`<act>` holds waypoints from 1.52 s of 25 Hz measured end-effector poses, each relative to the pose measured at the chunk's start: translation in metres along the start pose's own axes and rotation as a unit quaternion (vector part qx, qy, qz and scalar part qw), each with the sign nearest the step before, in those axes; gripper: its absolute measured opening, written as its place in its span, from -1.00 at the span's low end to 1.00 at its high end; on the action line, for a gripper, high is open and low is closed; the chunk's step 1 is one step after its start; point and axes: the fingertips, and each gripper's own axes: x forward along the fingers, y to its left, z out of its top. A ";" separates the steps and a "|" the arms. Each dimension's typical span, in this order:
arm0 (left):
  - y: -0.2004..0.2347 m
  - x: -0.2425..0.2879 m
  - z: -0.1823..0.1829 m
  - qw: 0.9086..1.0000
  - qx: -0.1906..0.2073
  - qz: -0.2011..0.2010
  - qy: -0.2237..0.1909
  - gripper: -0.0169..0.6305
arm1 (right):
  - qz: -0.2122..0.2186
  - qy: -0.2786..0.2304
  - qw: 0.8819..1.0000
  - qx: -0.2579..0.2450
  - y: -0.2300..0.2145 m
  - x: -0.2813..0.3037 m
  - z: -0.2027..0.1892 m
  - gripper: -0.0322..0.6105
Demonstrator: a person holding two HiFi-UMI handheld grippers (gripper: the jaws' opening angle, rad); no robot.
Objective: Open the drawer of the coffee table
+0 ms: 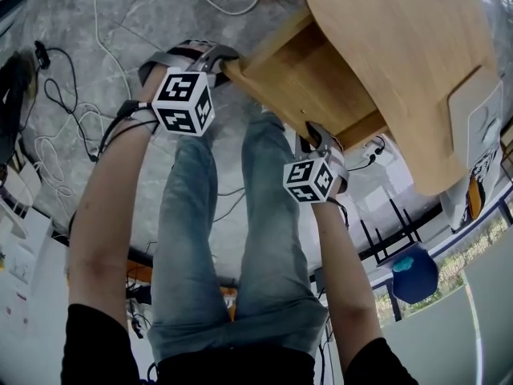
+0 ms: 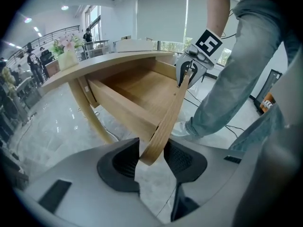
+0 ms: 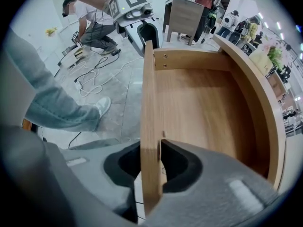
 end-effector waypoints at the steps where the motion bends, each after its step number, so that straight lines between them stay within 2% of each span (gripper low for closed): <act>1: 0.000 0.000 0.000 1.000 -0.005 0.002 -0.002 -0.47 | 0.000 0.000 1.000 0.003 -0.001 0.001 0.003 -0.62; 6: -0.003 -0.005 0.001 1.000 -0.028 0.000 -0.007 -0.34 | -0.005 -0.002 1.000 0.007 -0.004 -0.005 0.023 -0.50; 15: -0.018 -0.047 -0.009 0.999 -0.032 0.005 0.017 -0.34 | -0.014 -0.022 0.999 0.033 0.000 -0.049 0.050 -0.47; 19: -0.032 -0.078 -0.007 0.998 -0.067 0.020 0.007 -0.38 | -0.015 -0.044 0.997 0.066 0.001 -0.077 0.069 -0.47; 23: -0.048 -0.112 0.009 0.993 -0.109 0.037 -0.025 -0.45 | -0.009 -0.073 0.993 0.097 0.002 -0.110 0.092 -0.48; 26: -0.051 -0.144 0.028 0.985 -0.145 0.063 -0.071 -0.57 | -0.013 -0.095 0.989 0.114 -0.001 -0.138 0.111 -0.54; 28: -0.052 -0.168 0.037 0.980 -0.152 0.089 -0.091 -0.72 | -0.019 -0.115 0.986 0.123 -0.003 -0.159 0.126 -0.64; 31: -0.057 -0.205 0.051 0.973 -0.161 0.118 -0.115 -0.84 | -0.020 -0.144 0.979 0.143 0.002 -0.192 0.143 -0.79; 33: -0.055 -0.235 0.067 0.962 -0.189 0.131 -0.148 -0.88 | -0.015 -0.163 0.973 0.165 0.006 -0.214 0.152 -0.90; 38: -0.048 -0.299 0.094 0.932 -0.246 0.159 -0.215 -0.91 | -0.014 -0.217 0.951 0.220 0.005 -0.274 0.176 -0.90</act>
